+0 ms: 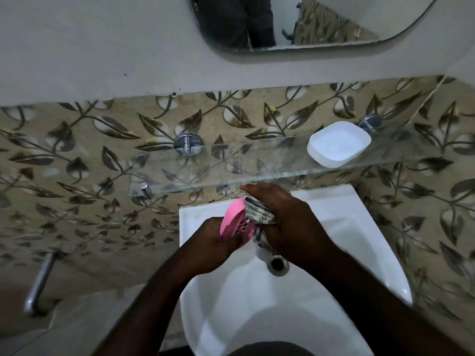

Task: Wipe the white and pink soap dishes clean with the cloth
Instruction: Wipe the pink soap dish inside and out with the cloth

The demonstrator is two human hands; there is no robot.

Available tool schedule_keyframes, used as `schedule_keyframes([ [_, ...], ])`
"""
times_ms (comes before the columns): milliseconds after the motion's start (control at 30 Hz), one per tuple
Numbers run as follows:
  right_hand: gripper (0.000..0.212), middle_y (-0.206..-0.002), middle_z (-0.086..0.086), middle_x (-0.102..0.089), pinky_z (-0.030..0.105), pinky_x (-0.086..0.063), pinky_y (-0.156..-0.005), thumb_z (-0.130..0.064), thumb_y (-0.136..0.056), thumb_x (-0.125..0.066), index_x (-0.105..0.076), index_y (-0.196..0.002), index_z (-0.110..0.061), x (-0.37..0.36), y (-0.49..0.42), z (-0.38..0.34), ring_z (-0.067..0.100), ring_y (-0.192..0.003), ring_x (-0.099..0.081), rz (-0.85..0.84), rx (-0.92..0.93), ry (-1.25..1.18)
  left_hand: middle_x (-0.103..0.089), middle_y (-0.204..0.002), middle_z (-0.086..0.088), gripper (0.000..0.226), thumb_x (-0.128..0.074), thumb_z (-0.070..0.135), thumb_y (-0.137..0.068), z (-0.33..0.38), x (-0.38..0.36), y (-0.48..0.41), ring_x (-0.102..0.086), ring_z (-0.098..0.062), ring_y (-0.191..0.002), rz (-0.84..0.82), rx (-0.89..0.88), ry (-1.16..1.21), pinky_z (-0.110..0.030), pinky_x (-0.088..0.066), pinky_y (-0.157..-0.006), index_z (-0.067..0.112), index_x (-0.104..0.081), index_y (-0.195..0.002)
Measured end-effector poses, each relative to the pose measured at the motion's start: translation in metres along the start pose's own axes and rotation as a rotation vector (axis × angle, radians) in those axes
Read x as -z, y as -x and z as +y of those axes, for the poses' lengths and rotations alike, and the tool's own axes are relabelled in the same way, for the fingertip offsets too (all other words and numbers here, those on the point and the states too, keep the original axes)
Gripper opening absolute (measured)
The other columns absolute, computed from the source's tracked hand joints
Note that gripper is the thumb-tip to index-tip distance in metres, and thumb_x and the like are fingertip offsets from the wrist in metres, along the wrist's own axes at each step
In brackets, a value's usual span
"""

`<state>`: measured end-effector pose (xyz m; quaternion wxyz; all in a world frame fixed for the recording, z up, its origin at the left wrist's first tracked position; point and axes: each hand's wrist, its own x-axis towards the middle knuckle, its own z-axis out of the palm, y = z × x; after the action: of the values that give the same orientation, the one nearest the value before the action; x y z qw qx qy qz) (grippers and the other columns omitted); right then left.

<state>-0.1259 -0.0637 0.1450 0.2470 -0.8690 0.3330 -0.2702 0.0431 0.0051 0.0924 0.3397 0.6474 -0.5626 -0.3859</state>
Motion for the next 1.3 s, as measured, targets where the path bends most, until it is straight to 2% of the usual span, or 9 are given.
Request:
schedule_keyframes([
  [133,0.047,-0.117,-0.009,-0.068,0.026,-0.047,-0.095,-0.002,-0.082,-0.056,-0.062,-0.120,-0.029,0.003,-0.002,-0.002,0.004,-0.109,-0.063,0.058,-0.222,-0.465,-0.071,-0.073,0.011,0.024,-0.076,0.035,-0.079,0.012,-0.005,0.003,-0.066,-0.004,-0.066,0.086,0.013,0.326,-0.021,-0.055,-0.062,0.021,-0.065,-0.094],
  [267,0.032,-0.089,-0.008,-0.075,0.023,-0.054,-0.075,0.003,-0.085,-0.059,-0.067,-0.097,-0.025,-0.006,0.002,-0.010,0.010,-0.087,-0.070,0.056,-0.375,-0.764,-0.070,-0.076,0.006,0.057,-0.078,0.047,-0.064,0.017,-0.007,-0.001,-0.066,-0.006,-0.065,0.352,0.013,0.529,-0.023,-0.051,-0.054,0.015,-0.063,-0.109],
  [500,0.030,-0.111,0.011,-0.071,0.036,-0.054,-0.090,0.002,-0.091,-0.057,-0.064,-0.118,-0.010,-0.002,0.019,-0.021,0.024,-0.102,-0.068,-0.316,-0.392,-0.998,-0.065,-0.074,0.005,0.042,-0.075,0.055,-0.065,0.030,-0.017,0.002,-0.065,-0.006,-0.060,0.817,0.011,0.659,-0.027,-0.052,-0.050,0.031,-0.058,-0.096],
  [600,0.035,-0.115,0.007,-0.070,0.039,-0.051,-0.097,-0.005,-0.089,-0.065,-0.059,-0.122,-0.014,-0.002,0.023,-0.025,0.024,-0.109,-0.065,-0.312,-0.404,-0.843,-0.070,-0.088,0.013,0.029,-0.055,0.057,-0.088,0.034,-0.024,0.003,-0.069,-0.021,-0.076,0.660,-0.004,0.612,-0.041,-0.057,-0.059,0.044,-0.056,-0.114],
  [733,0.036,-0.091,-0.001,-0.070,0.037,-0.055,-0.080,-0.027,-0.072,-0.078,-0.056,-0.100,-0.022,0.008,0.022,-0.032,0.011,-0.084,-0.067,-0.269,-0.455,-0.545,-0.068,-0.119,0.006,0.091,-0.055,0.089,-0.059,0.042,-0.027,0.010,-0.065,-0.020,-0.095,0.303,0.046,0.770,-0.041,-0.050,-0.071,0.043,-0.048,-0.137],
  [867,0.020,-0.091,0.005,-0.073,0.037,-0.058,-0.078,-0.010,-0.079,-0.074,-0.067,-0.096,-0.015,0.033,0.017,-0.036,0.016,-0.085,-0.070,-0.268,-0.359,-0.573,-0.068,-0.114,-0.018,0.063,-0.070,0.047,-0.070,0.050,-0.028,0.016,-0.067,-0.035,-0.098,0.213,0.049,0.889,-0.048,-0.054,-0.080,0.023,-0.059,-0.127],
  [1033,0.023,-0.090,-0.005,-0.070,0.035,-0.054,-0.078,-0.019,-0.079,-0.070,-0.060,-0.100,-0.025,0.048,0.002,-0.029,0.009,-0.083,-0.066,0.170,-0.400,-0.371,-0.067,-0.120,-0.019,0.083,-0.080,0.056,-0.061,0.057,-0.019,0.020,-0.067,-0.031,-0.108,0.014,0.130,1.278,-0.040,-0.058,-0.080,0.007,-0.061,-0.125],
  [1167,0.041,-0.120,0.002,-0.066,0.017,-0.044,-0.095,-0.014,-0.078,-0.060,-0.064,-0.119,-0.018,0.031,0.000,-0.053,0.009,-0.106,-0.060,0.148,-0.107,-0.072,-0.065,-0.126,-0.014,0.074,-0.076,0.064,-0.062,0.068,-0.021,0.012,-0.063,-0.026,-0.117,-0.014,-0.033,1.210,-0.033,-0.055,-0.087,0.016,-0.070,-0.117],
  [1300,0.051,-0.136,0.004,-0.058,0.024,-0.042,-0.098,-0.005,-0.073,-0.059,-0.063,-0.122,-0.016,0.025,0.007,-0.064,0.024,-0.116,-0.058,0.031,0.143,0.135,-0.064,-0.126,-0.019,0.090,-0.077,0.071,-0.053,0.070,-0.006,0.008,-0.061,-0.031,-0.119,-0.006,0.002,1.290,-0.041,-0.053,-0.096,0.009,-0.069,-0.118],
])
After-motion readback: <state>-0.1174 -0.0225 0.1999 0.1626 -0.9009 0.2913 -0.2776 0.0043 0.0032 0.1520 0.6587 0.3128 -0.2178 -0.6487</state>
